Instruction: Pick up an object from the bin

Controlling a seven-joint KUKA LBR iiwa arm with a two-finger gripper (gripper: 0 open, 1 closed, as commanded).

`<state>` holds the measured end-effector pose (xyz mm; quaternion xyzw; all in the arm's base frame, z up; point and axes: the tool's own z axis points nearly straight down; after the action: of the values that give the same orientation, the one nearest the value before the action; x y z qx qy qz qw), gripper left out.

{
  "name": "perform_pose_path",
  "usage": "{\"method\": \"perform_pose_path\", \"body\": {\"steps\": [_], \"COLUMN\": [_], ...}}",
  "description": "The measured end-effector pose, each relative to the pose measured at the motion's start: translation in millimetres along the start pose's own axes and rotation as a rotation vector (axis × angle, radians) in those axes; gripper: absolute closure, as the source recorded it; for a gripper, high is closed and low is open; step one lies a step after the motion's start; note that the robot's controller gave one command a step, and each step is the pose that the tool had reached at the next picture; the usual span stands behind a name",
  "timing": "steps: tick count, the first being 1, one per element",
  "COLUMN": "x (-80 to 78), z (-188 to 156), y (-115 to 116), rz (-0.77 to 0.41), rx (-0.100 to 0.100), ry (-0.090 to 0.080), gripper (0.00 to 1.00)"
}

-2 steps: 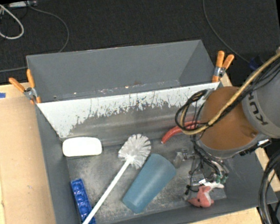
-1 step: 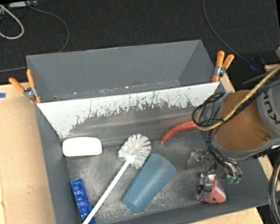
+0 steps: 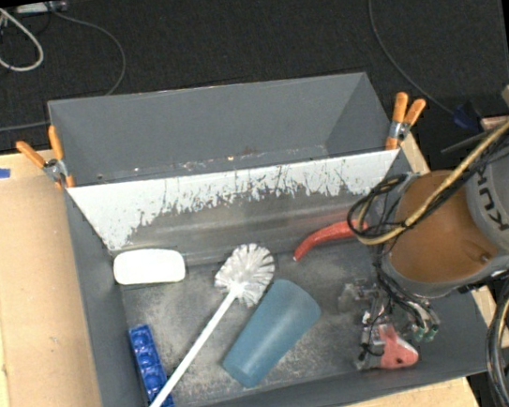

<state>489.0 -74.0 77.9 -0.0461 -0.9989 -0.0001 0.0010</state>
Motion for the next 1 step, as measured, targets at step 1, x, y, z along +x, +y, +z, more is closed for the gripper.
{"method": "perform_pose_path", "body": {"steps": [1], "x": [-29.3], "z": [8.3], "y": [20.4], "rz": [-0.145], "rx": [0.001], "ry": [-0.003], "gripper": [0.0]}}
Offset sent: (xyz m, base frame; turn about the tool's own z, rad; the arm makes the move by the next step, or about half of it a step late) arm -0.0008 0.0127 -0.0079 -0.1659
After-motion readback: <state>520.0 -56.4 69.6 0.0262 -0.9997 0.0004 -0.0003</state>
